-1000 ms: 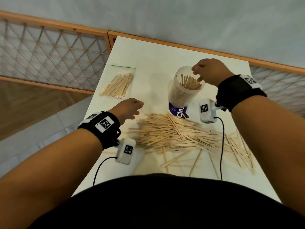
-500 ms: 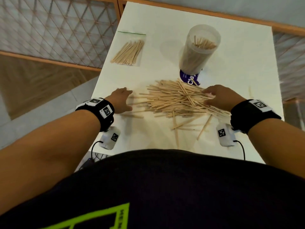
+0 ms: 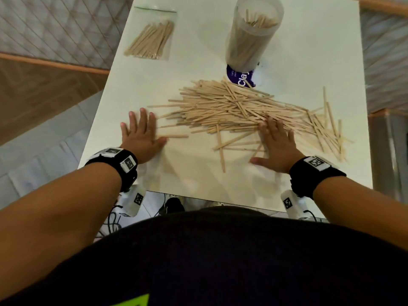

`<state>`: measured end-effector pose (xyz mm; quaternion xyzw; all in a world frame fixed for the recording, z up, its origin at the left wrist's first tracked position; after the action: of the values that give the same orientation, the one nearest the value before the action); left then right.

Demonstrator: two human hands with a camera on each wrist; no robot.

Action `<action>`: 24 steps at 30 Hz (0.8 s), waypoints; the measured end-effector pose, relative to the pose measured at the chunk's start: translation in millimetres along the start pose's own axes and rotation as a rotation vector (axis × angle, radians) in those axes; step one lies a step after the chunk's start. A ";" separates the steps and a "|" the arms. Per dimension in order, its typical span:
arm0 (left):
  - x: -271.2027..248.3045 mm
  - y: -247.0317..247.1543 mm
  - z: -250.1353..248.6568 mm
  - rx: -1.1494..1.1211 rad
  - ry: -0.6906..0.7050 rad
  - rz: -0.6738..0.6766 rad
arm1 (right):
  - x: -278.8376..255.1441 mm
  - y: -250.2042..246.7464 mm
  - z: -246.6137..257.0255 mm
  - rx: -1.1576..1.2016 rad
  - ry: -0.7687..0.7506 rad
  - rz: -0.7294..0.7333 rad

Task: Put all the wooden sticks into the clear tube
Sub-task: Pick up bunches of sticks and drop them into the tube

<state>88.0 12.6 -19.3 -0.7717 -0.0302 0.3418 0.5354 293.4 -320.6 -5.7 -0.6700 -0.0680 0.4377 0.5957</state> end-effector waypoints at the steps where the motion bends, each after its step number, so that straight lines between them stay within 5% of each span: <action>1: 0.2 4.2 -9.1 0.003 0.023 -0.012 | 0.5 5.9 2.7 0.013 -0.003 -0.018; 10: 9.4 3.2 -94.8 -0.139 0.103 0.011 | 24.0 3.1 36.7 0.237 0.046 -0.213; 18: 27.9 4.3 -118.3 0.046 0.174 0.033 | 38.6 -20.0 14.0 0.177 0.060 -0.222; 24: 42.8 -22.7 -124.6 0.097 0.189 -0.275 | 39.5 -33.3 13.2 0.035 0.053 -0.318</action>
<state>197.7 -60.5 2.8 -0.7622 -0.0686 0.1922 0.6143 323.0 -277.3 4.1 -0.6517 -0.1500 0.3211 0.6706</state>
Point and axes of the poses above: each hand's wrist, its own x-axis towards the middle knuckle, its own y-axis out of the palm, z = x × y, the point moved 1 cm from there along x, towards the middle knuckle
